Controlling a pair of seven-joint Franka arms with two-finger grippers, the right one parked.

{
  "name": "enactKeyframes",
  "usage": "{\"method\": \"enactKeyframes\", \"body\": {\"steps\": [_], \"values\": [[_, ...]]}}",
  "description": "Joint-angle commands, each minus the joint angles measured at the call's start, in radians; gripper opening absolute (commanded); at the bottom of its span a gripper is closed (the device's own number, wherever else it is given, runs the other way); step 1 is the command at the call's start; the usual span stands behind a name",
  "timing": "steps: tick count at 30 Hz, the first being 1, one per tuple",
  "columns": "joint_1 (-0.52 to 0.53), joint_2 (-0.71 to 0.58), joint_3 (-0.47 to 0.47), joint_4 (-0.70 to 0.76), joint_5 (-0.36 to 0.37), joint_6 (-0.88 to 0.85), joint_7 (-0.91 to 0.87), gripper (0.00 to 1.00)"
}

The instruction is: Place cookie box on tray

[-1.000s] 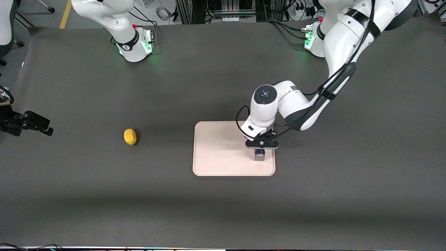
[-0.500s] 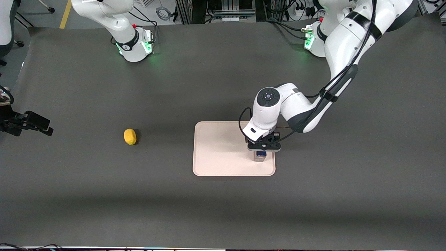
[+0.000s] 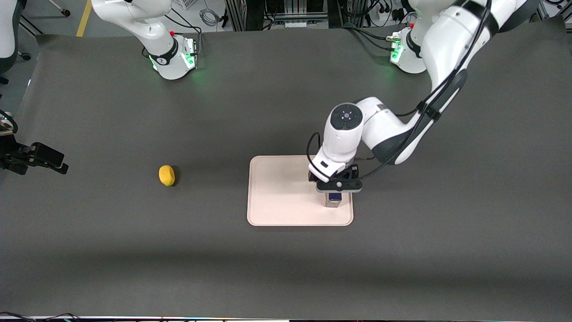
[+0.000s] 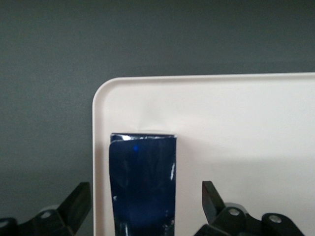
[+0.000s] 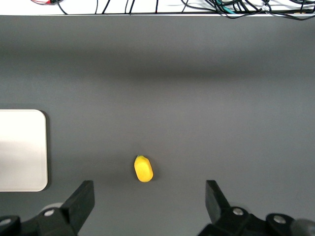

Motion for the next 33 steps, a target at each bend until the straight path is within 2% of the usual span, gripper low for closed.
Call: {"method": "enactKeyframes", "body": {"steps": [1, 5, 11, 14, 19, 26, 33], "values": [[0.065, -0.186, 0.021, 0.036, -0.154, -0.182, 0.233, 1.00], [0.079, -0.325, 0.093, 0.041, -0.217, -0.268, 0.328, 1.00], [0.073, -0.482, 0.309, 0.030, -0.336, -0.363, 0.619, 1.00], [0.070, -0.508, 0.398, 0.027, -0.346, -0.395, 0.699, 1.00], [0.070, -0.526, 0.489, -0.010, -0.339, -0.402, 0.701, 1.00], [0.070, -0.615, 0.556, -0.241, -0.338, -0.189, 0.704, 1.00], [0.067, -0.609, 0.553, -0.266, -0.347, -0.168, 0.693, 1.00]]}}
